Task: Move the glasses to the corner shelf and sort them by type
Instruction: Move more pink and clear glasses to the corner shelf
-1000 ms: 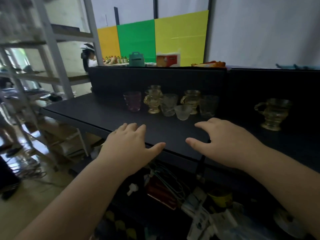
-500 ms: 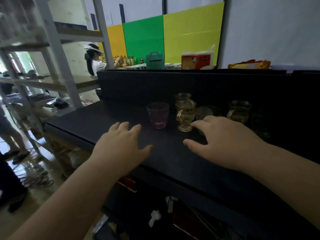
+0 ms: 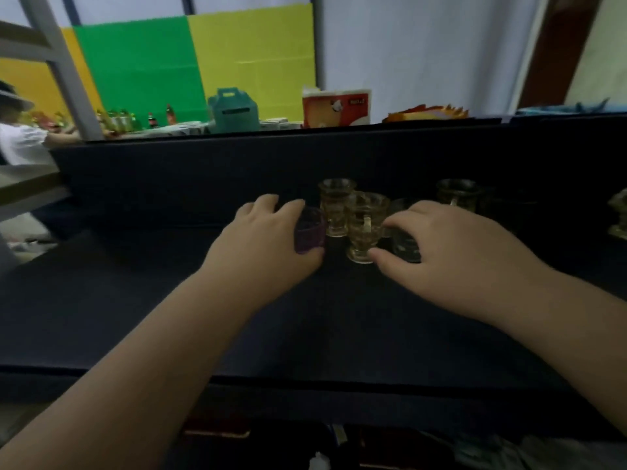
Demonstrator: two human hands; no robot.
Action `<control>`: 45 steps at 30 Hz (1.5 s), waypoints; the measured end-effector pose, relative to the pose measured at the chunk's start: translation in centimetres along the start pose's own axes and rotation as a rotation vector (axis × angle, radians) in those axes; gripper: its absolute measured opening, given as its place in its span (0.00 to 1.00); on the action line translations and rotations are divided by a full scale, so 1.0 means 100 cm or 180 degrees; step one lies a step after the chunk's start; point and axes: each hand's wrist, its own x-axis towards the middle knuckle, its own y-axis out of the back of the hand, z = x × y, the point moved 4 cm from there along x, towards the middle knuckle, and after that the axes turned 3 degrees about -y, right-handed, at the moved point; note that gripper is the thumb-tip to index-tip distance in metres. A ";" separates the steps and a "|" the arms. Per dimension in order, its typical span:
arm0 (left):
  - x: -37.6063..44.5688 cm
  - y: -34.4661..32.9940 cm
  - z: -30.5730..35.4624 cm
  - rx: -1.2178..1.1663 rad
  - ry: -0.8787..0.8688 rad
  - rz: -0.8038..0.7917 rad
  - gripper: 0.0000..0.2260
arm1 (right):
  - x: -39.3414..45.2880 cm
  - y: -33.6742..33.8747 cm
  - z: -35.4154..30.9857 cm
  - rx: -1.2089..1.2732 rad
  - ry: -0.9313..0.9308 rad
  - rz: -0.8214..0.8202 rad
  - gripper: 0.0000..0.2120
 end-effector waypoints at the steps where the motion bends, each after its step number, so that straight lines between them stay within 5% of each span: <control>1: 0.008 -0.002 0.001 -0.0051 -0.0104 -0.0002 0.35 | 0.000 -0.001 -0.003 -0.0006 -0.0097 0.0022 0.33; 9: 0.057 -0.034 -0.004 -0.0077 -0.0430 -0.0555 0.32 | 0.001 -0.003 -0.014 -0.0106 -0.0480 0.0014 0.31; 17: 0.059 -0.037 -0.041 -0.0307 -0.0484 -0.0540 0.33 | 0.065 0.005 -0.033 -0.0014 -0.0379 0.0026 0.29; 23: 0.044 -0.023 -0.066 -0.0405 -0.0421 -0.0448 0.33 | 0.159 -0.028 -0.039 -0.0411 -0.0559 -0.0973 0.40; 32: 0.030 -0.015 -0.085 -0.0390 -0.0302 -0.0272 0.33 | 0.213 -0.065 -0.057 -0.0944 -0.0603 -0.1837 0.38; 39: 0.019 -0.016 -0.100 -0.0520 -0.0231 -0.0318 0.33 | 0.204 -0.060 -0.092 -0.0357 -0.0265 -0.1431 0.31; 45: 0.009 -0.011 -0.108 -0.0513 -0.0281 -0.0136 0.33 | 0.186 -0.021 -0.108 0.0105 -0.0073 -0.0456 0.28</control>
